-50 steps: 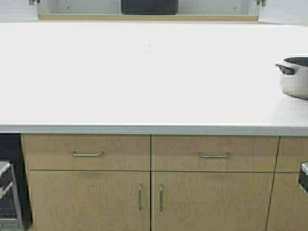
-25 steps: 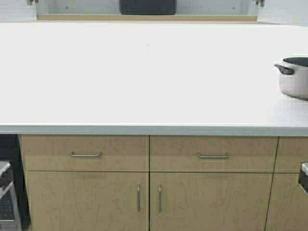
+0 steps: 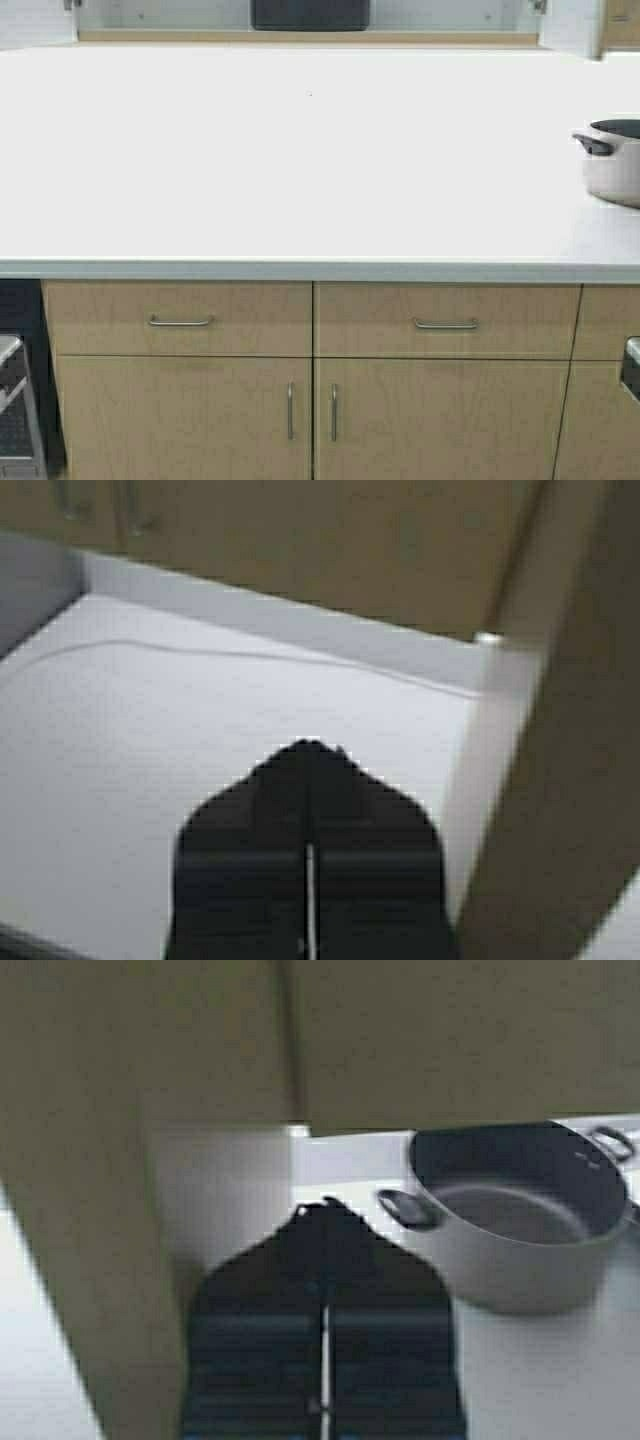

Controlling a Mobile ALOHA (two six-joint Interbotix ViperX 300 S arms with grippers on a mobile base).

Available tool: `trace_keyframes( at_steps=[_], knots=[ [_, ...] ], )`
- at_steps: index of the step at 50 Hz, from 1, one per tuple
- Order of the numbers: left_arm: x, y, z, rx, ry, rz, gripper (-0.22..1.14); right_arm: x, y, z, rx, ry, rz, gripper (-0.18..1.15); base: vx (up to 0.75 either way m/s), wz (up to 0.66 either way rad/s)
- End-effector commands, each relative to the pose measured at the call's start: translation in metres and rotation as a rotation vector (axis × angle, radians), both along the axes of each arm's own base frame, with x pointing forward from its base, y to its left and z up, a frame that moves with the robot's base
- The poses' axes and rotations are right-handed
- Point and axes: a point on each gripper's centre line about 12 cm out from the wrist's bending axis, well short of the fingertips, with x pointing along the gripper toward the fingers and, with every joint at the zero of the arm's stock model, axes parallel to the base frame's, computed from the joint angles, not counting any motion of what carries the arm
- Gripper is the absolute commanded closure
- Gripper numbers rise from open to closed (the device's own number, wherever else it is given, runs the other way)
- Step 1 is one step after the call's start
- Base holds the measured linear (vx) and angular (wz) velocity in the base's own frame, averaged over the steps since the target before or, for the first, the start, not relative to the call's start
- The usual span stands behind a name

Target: Open the cabinet, put the pot inside, then close it

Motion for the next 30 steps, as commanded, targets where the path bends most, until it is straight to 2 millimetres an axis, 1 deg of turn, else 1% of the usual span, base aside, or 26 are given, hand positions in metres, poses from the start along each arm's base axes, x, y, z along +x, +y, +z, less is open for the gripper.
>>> trace_keyframes(
  at_steps=[1, 4, 9, 12, 14, 15, 19, 22, 27, 30],
  knots=[
    [-0.042, -0.040, 0.018, 0.019, -0.049, -0.066, 0.87, -0.031, 0.034, 0.022, 0.001, -0.051, 0.081, 0.91, 0.00, 0.00],
    [-0.058, -0.042, 0.008, 0.016, -0.051, -0.063, 0.87, -0.038, 0.039, 0.015, 0.008, -0.037, 0.094, 0.91, 0.00, 0.00],
    [-0.078, -0.046, -0.007, 0.018, -0.060, -0.057, 0.87, -0.046, 0.041, 0.003, 0.008, -0.008, 0.098, 0.91, 0.01, -0.01],
    [-0.087, -0.047, -0.010, 0.021, -0.072, -0.055, 0.87, -0.052, 0.042, -0.004, 0.009, 0.009, 0.101, 0.91, 0.00, -0.03],
    [-0.090, -0.051, -0.010, 0.028, -0.077, -0.064, 0.87, -0.057, 0.043, -0.009, 0.009, 0.022, 0.106, 0.91, 0.00, 0.00],
    [-0.090, -0.057, -0.009, 0.036, -0.081, -0.080, 0.87, -0.060, 0.044, -0.012, 0.008, 0.028, 0.109, 0.91, 0.00, 0.00],
    [-0.085, -0.074, -0.004, 0.078, -0.088, -0.132, 0.87, -0.071, 0.055, -0.019, 0.007, 0.042, 0.139, 0.91, 0.00, 0.00],
    [-0.076, -0.091, 0.000, 0.125, -0.092, -0.181, 0.87, -0.081, 0.068, -0.024, 0.006, 0.053, 0.178, 0.91, 0.00, 0.00],
    [-0.056, -0.128, 0.012, 0.178, -0.115, -0.280, 0.87, -0.102, 0.091, -0.026, 0.007, 0.050, 0.251, 0.91, 0.02, 0.00],
    [-0.042, -0.150, 0.018, 0.176, -0.128, -0.331, 0.87, -0.114, 0.102, -0.025, 0.007, 0.043, 0.291, 0.91, 0.06, 0.01]
  ],
)
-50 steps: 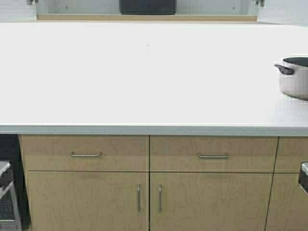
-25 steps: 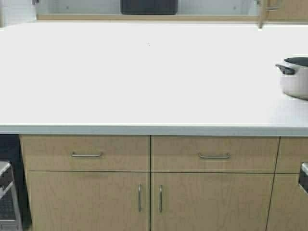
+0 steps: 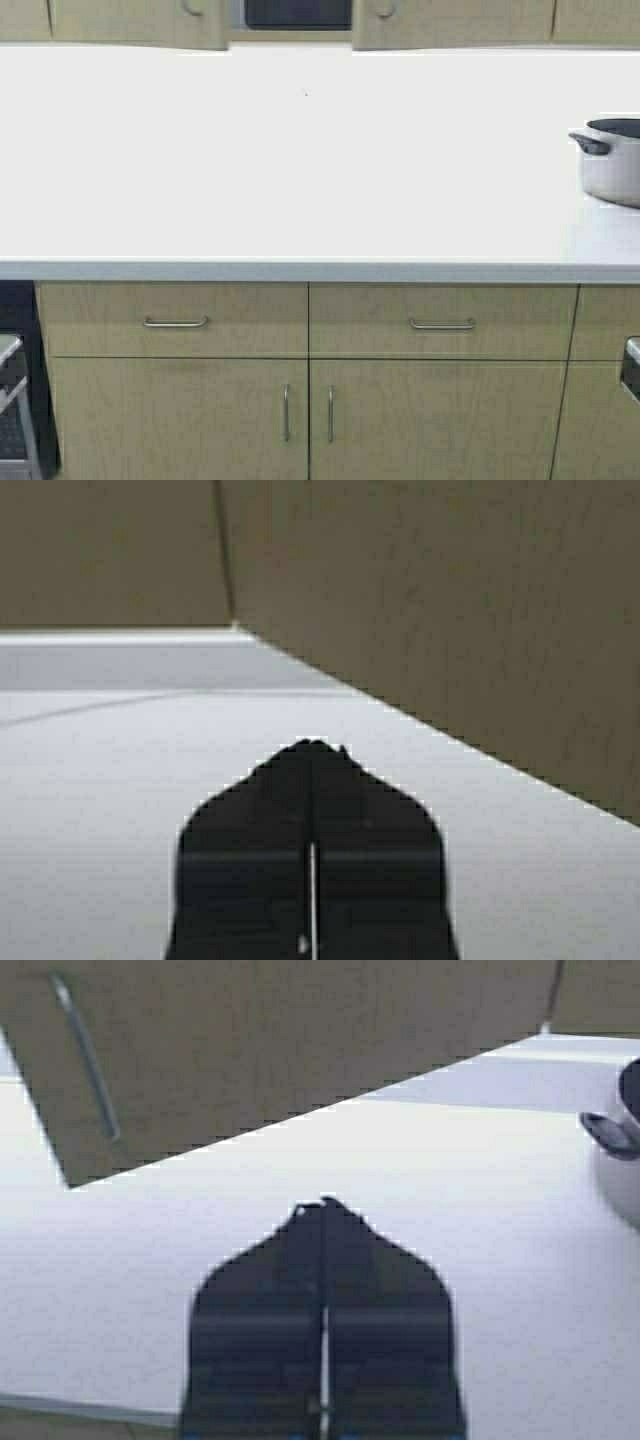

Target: Open the cabinet, put the pot inside, then close it

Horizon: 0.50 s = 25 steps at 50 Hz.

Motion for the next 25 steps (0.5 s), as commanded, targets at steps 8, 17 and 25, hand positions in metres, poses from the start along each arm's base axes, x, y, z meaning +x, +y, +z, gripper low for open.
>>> trace_keyframes(
  at_steps=[8, 17, 25],
  knots=[
    [0.050, -0.087, 0.030, 0.011, -0.030, -0.195, 0.87, -0.048, 0.028, 0.016, 0.020, -0.051, 0.110, 0.91, 0.15, 0.00],
    [0.062, -0.111, 0.022, -0.029, 0.006, -0.240, 0.87, -0.062, 0.026, 0.021, 0.029, -0.055, 0.112, 0.91, 0.23, 0.00],
    [0.031, -0.114, 0.008, -0.046, 0.053, -0.260, 0.87, -0.058, 0.027, 0.028, 0.020, -0.062, 0.110, 0.91, 0.25, 0.02]
  ],
)
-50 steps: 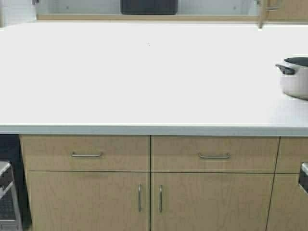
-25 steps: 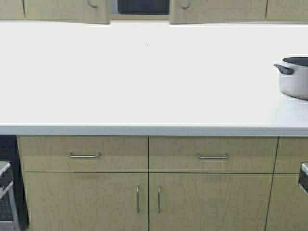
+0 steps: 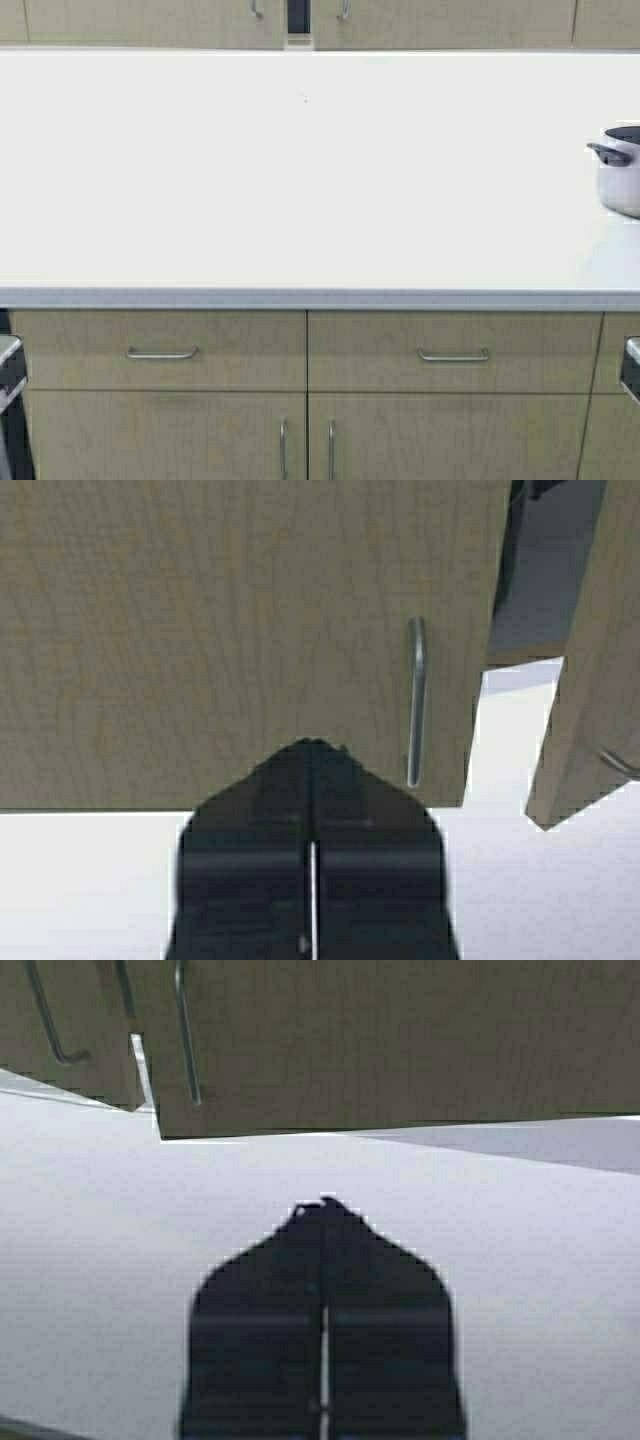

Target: Open the cabinet, put the pot inside, then close it

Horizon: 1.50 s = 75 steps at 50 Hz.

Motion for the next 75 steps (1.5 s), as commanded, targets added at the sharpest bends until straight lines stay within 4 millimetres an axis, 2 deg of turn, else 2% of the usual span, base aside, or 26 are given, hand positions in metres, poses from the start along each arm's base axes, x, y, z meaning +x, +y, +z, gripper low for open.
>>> trace_keyframes(
  at_steps=[1, 8, 13, 22, 26, 32, 42, 47, 54, 61, 75],
  knots=[
    [-0.035, 0.000, 0.009, -0.016, -0.013, -0.017, 0.87, 0.004, 0.002, 0.017, 0.006, -0.032, 0.001, 0.91, 0.24, 0.01],
    [-0.069, -0.002, -0.005, -0.036, -0.035, -0.042, 0.87, 0.026, 0.016, 0.026, 0.005, -0.034, 0.019, 0.91, 0.20, 0.04],
    [-0.084, 0.002, -0.014, -0.061, -0.038, -0.041, 0.87, 0.054, 0.032, 0.036, 0.009, -0.032, 0.033, 0.91, 0.15, 0.07],
    [-0.088, 0.003, -0.030, -0.038, -0.014, -0.042, 0.87, 0.101, 0.049, 0.050, 0.003, -0.004, 0.012, 0.91, 0.15, 0.01],
    [-0.089, 0.004, -0.034, -0.037, -0.004, -0.042, 0.87, 0.110, 0.052, 0.055, 0.000, 0.006, 0.003, 0.91, 0.16, 0.00],
    [-0.091, 0.004, -0.037, -0.047, 0.006, -0.040, 0.87, 0.101, 0.058, 0.049, -0.016, 0.036, 0.018, 0.91, 0.19, 0.01],
    [-0.099, 0.006, -0.038, -0.051, 0.010, -0.039, 0.87, 0.056, 0.069, 0.028, -0.024, 0.044, 0.100, 0.91, 0.20, -0.06],
    [-0.101, 0.007, -0.040, -0.059, 0.016, -0.038, 0.87, 0.038, 0.066, 0.018, -0.014, 0.046, 0.118, 0.91, 0.15, -0.03],
    [-0.104, 0.008, -0.044, -0.082, 0.028, -0.033, 0.87, 0.019, 0.058, 0.012, -0.008, 0.033, 0.127, 0.91, 0.16, 0.03],
    [-0.107, 0.009, -0.047, -0.098, 0.042, -0.029, 0.87, 0.012, 0.054, 0.010, -0.011, 0.032, 0.127, 0.91, 0.12, 0.01],
    [-0.115, 0.011, -0.047, -0.106, 0.039, -0.029, 0.87, 0.013, 0.054, 0.014, -0.013, 0.019, 0.130, 0.91, 0.04, 0.00]
  ],
)
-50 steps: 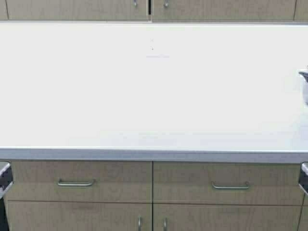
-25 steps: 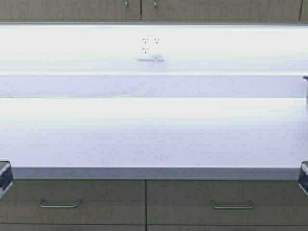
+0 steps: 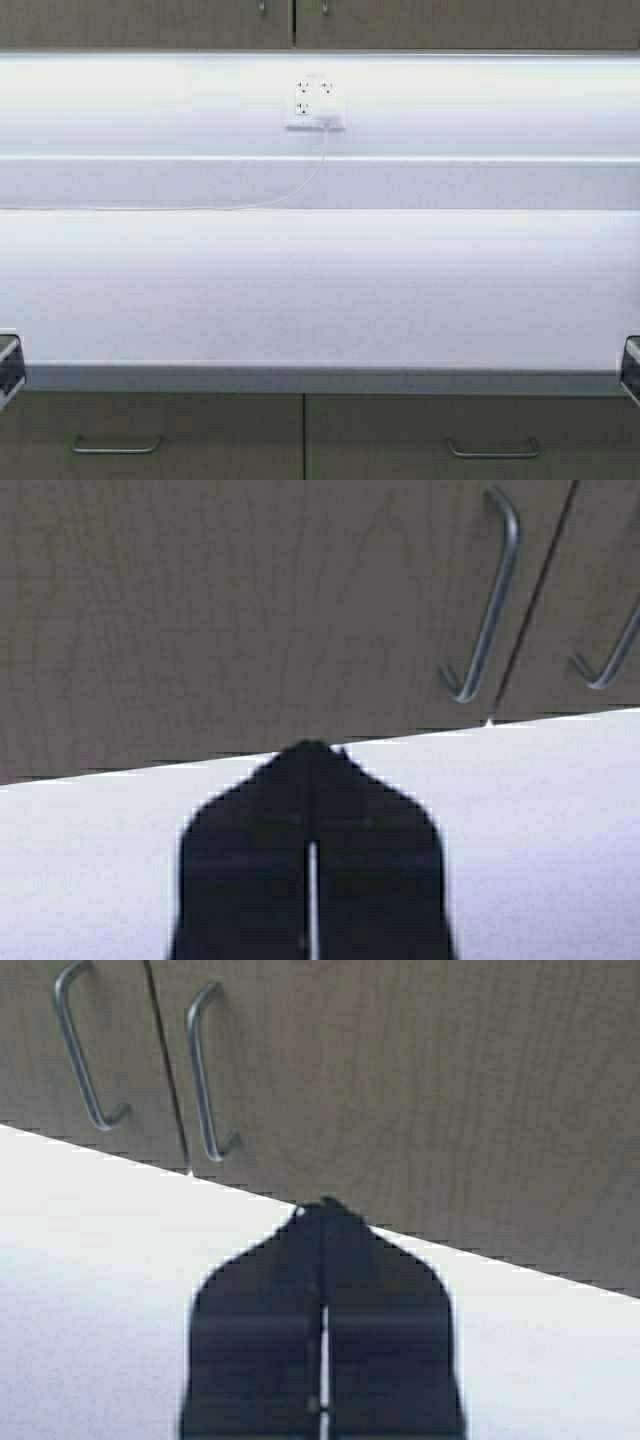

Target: Open the cabinet, put the pot inside, then close it

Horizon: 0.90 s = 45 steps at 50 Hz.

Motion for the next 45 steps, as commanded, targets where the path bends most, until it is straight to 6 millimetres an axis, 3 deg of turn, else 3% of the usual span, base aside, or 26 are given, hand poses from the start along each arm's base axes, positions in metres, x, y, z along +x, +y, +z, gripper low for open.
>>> trace_keyframes(
  at_steps=[1, 45],
  knots=[
    [-0.0049, 0.0009, 0.0104, -0.009, -0.029, -0.002, 0.87, -0.0032, 0.0005, 0.0128, 0.016, -0.036, 0.008, 0.91, 0.02, 0.02],
    [-0.0057, 0.0011, 0.0052, -0.003, -0.021, -0.002, 0.87, -0.0035, 0.0004, 0.0046, 0.009, -0.017, 0.007, 0.91, 0.00, 0.00]
  ],
)
